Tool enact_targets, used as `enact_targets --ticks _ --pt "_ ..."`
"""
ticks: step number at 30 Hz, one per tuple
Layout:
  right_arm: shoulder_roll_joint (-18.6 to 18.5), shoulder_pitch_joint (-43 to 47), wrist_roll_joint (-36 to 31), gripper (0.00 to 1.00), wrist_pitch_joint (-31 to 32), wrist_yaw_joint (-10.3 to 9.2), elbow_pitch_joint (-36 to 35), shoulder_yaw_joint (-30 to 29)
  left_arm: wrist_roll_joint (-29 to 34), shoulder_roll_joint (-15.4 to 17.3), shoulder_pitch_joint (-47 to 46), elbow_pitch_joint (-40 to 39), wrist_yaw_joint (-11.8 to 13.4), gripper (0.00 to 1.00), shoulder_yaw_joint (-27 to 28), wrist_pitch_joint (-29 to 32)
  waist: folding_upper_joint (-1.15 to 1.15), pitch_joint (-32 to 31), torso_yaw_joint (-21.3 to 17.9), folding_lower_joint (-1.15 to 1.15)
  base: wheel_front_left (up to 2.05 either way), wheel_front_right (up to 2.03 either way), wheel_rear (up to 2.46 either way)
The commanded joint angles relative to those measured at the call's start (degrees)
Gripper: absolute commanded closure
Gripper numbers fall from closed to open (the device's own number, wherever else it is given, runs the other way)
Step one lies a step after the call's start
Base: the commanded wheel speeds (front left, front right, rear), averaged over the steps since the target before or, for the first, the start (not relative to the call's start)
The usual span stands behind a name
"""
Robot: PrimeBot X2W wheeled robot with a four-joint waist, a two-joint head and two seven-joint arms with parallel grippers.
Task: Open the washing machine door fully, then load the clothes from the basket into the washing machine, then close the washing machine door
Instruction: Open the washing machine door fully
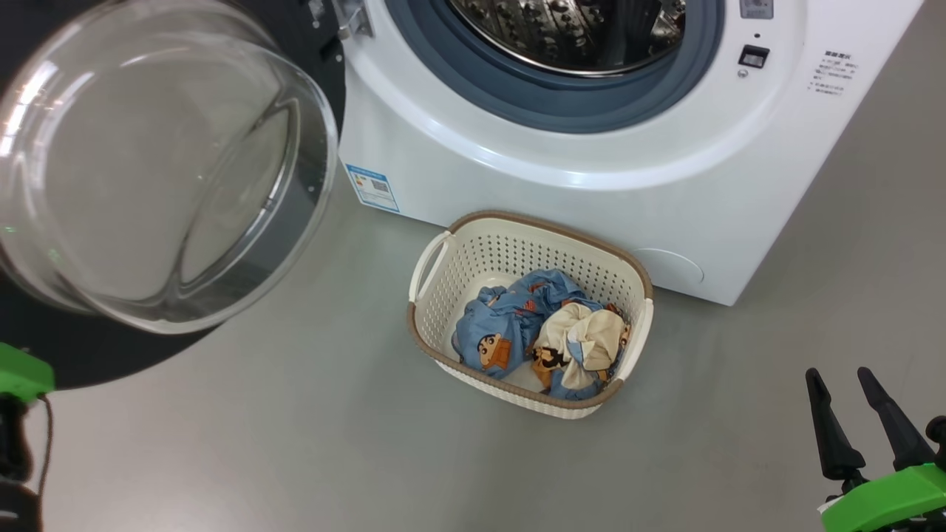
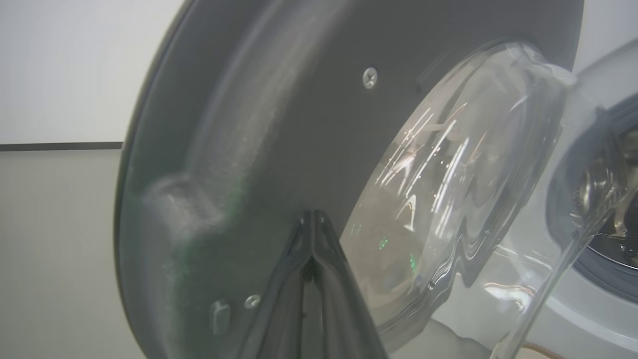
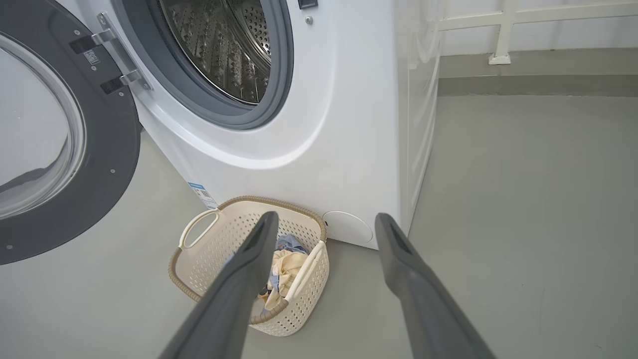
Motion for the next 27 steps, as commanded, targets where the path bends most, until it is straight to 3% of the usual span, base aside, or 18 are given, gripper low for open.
enact_targets --ticks 1,15,27 --pt "-1.31 -1.24 -0.57 0.00 -0.69 0.09 -1.45 1.33 0.75 4.34 -2.61 -0.58 0.05 1.00 2.37 -0.36 0.00 0.66 -0.53 0.00 0.00 0.00 0.00" --pt "-1.73 -2.76 -0.86 0.00 -0.69 0.09 -1.17 2.23 4.43 6.90 -6.91 5.01 -1.08 1.00 7.34 -0.36 0.00 2.38 -2.47 0.00 0.00 0.00 0.00" --pt "-1.02 -1.95 -0.68 0.00 -0.69 0.09 -0.63 2.30 5.79 6.23 -5.08 5.63 -2.06 1.00 10.21 -0.36 0.00 -0.06 -2.34 0.00 0.00 0.00 0.00"
